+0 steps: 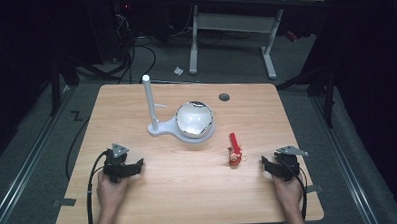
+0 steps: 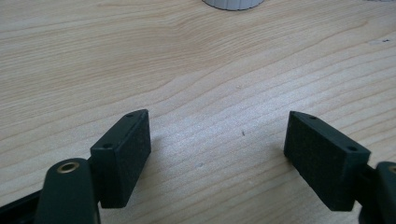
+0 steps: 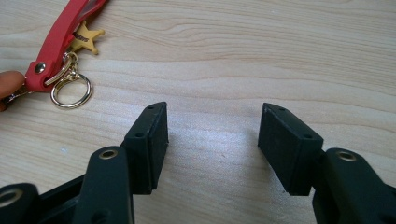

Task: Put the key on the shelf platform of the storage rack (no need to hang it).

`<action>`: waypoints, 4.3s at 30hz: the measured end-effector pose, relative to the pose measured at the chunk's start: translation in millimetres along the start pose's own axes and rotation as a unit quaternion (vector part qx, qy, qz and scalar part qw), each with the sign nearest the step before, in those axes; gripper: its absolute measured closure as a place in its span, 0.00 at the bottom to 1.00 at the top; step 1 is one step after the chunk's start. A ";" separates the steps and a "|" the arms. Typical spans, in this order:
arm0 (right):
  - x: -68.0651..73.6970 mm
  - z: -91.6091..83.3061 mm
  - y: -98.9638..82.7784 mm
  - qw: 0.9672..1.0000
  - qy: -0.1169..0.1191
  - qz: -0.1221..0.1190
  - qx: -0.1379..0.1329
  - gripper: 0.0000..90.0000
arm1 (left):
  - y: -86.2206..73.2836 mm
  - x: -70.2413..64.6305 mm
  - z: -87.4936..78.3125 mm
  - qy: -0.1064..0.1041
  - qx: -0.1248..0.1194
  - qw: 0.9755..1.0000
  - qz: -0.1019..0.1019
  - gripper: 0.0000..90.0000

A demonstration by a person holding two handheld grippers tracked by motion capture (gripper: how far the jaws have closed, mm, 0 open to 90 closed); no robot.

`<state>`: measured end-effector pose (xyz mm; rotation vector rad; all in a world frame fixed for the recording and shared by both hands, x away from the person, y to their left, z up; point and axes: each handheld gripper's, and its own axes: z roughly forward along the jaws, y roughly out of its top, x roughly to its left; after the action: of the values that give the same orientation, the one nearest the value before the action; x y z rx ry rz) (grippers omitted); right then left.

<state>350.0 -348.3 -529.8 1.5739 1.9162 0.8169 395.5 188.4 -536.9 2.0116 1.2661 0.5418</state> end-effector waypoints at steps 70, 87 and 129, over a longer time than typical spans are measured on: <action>75.4 4.8 42.0 0.987 0.150 -0.049 -0.007 0.32 | 0.0 0.2 0.0 0.000 0.000 1.000 -0.001 0.26; 81.1 33.3 49.5 0.989 0.143 -0.037 0.028 0.35 | 0.0 0.2 0.0 0.000 0.000 1.000 -0.001 0.26; 74.8 -3.9 75.2 0.984 0.150 -0.092 -0.010 0.72 | 0.1 0.2 0.0 -0.001 0.000 1.000 0.000 0.26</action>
<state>383.3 -264.7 -473.6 1.2938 2.2164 1.0349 395.5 188.5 -536.8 2.0117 1.2657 0.5405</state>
